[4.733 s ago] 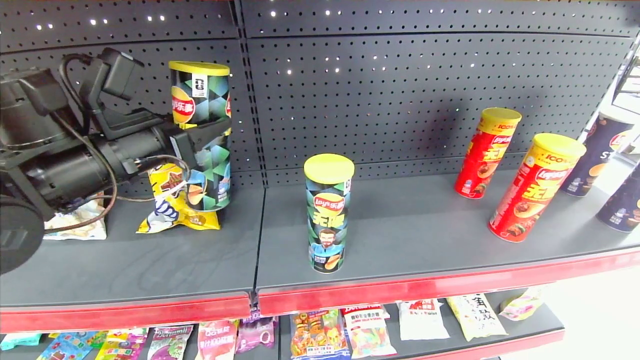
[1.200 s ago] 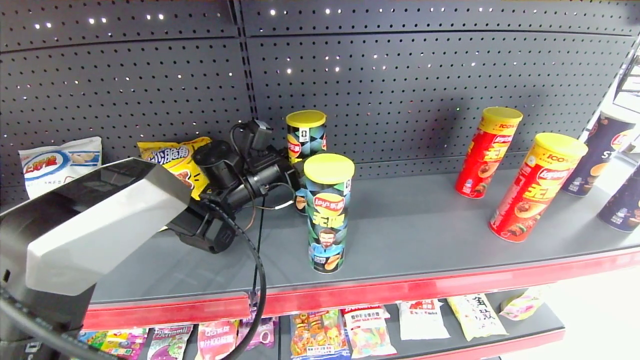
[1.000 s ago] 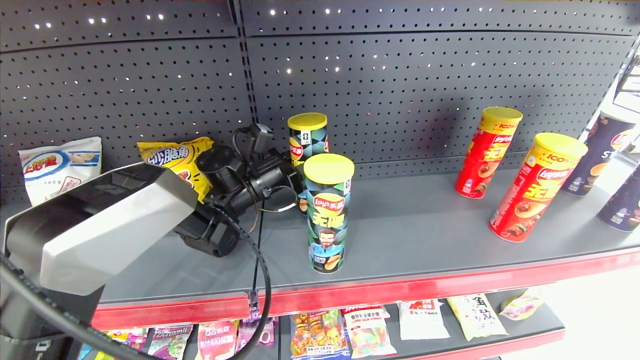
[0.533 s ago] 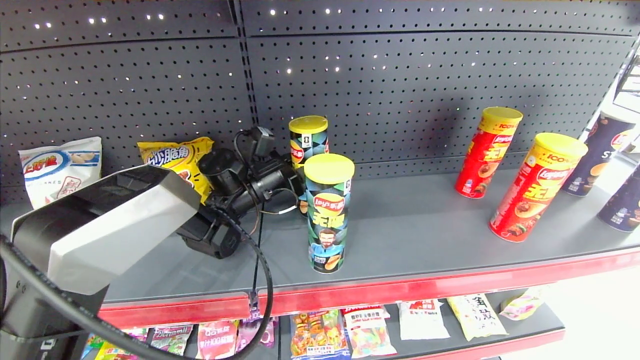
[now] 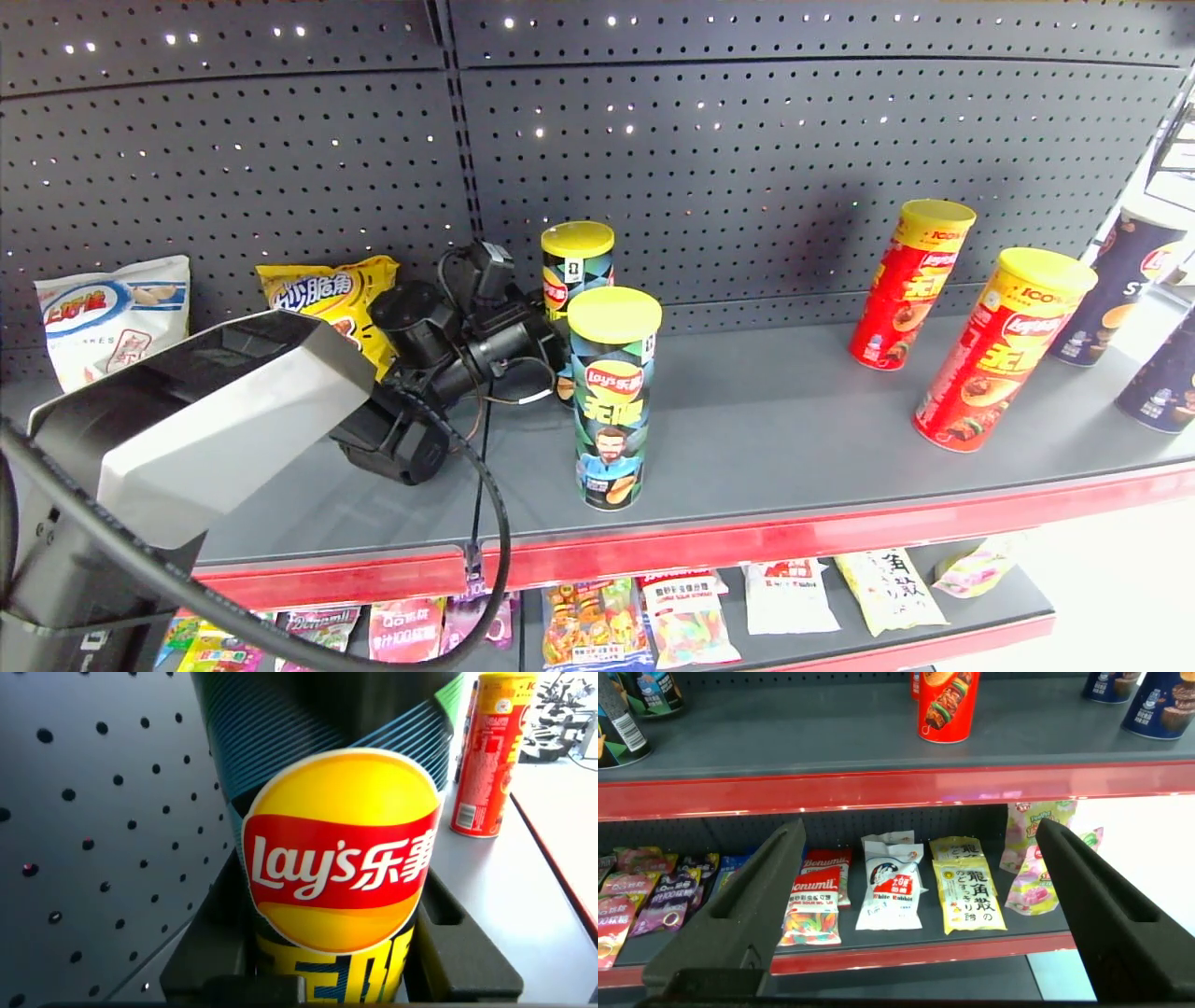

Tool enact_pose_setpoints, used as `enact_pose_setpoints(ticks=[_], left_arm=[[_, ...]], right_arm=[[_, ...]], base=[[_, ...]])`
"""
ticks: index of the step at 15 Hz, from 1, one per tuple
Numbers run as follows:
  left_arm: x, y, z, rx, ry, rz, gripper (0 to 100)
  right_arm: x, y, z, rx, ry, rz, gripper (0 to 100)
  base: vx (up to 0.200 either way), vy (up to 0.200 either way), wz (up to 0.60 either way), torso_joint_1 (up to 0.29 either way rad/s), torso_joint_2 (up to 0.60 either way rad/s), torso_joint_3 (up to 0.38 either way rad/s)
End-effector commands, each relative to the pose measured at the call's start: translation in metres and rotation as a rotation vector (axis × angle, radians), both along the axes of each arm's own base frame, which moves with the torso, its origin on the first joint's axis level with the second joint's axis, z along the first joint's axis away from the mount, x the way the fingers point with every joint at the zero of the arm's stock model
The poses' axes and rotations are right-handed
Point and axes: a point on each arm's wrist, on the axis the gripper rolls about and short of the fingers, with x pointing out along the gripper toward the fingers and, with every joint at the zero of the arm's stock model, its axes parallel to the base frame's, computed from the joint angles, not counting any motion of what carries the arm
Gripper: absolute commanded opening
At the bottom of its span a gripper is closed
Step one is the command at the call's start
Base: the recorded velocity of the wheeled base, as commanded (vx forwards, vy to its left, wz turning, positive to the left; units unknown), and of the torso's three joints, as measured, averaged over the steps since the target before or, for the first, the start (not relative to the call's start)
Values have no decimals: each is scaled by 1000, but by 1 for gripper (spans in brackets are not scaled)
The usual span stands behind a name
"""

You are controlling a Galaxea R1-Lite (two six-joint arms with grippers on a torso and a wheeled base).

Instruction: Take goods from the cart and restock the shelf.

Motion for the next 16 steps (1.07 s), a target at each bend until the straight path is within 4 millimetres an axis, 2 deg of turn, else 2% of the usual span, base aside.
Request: enact_pose_setpoints(ticks=[1, 7, 8, 16], left_arm=[[0, 0, -2, 1, 7, 2, 0], [1, 0, -4, 2, 11, 3, 0], [1, 0, -4, 2, 10, 3, 100], [-5, 2, 2, 4, 16, 3, 100]], right_arm=[[0, 0, 0, -1, 0, 0, 100], [0, 0, 0, -1, 0, 0, 100], [0, 0, 0, -1, 0, 0, 100], [0, 0, 0, -1, 0, 0, 100]], base=[[0, 0, 0, 0, 0, 0], [0, 0, 0, 0, 0, 0], [0, 0, 0, 0, 0, 0], [0, 0, 0, 0, 0, 0]])
